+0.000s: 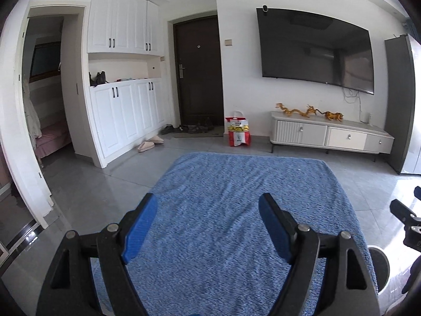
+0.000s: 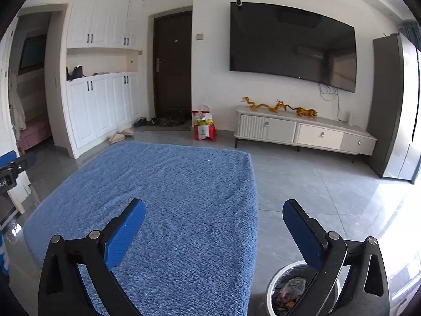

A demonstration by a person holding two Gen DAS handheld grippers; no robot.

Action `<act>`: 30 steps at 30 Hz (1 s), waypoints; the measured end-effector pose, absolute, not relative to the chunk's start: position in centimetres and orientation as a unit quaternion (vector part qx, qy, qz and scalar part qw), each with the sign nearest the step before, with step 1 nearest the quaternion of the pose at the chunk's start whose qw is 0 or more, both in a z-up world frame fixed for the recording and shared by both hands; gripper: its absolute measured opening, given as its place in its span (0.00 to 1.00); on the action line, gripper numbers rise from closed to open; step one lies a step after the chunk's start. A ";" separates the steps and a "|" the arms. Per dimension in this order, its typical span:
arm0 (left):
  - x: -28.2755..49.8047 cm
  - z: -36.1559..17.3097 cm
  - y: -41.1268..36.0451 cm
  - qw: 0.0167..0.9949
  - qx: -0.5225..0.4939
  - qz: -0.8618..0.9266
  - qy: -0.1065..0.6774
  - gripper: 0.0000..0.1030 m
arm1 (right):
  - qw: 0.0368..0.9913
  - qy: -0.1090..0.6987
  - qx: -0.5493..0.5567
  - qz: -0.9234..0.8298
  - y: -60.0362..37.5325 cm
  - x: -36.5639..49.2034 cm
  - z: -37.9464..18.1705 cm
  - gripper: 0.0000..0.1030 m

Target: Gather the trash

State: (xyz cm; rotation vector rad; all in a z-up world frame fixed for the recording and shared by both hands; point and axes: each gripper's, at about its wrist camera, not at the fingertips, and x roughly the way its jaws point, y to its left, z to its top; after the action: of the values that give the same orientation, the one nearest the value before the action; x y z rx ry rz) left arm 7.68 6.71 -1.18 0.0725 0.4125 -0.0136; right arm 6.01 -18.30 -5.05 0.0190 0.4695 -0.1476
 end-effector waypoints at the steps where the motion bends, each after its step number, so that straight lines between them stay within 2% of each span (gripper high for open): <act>1: 7.6 -1.2 6.8 0.979 0.037 -0.001 0.202 0.76 | 0.970 0.233 0.010 -0.075 -18.4 6.1 -5.1 1.00; 30: 7.7 -1.9 6.3 0.977 0.046 0.060 0.198 0.81 | 0.964 0.236 0.005 -0.124 -21.0 6.4 -7.3 1.00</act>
State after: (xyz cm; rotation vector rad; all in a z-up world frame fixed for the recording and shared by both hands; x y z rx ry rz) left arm 7.69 6.33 -1.89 0.0921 0.3986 0.1216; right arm 6.39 -21.00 -7.25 0.0107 0.4773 -0.2511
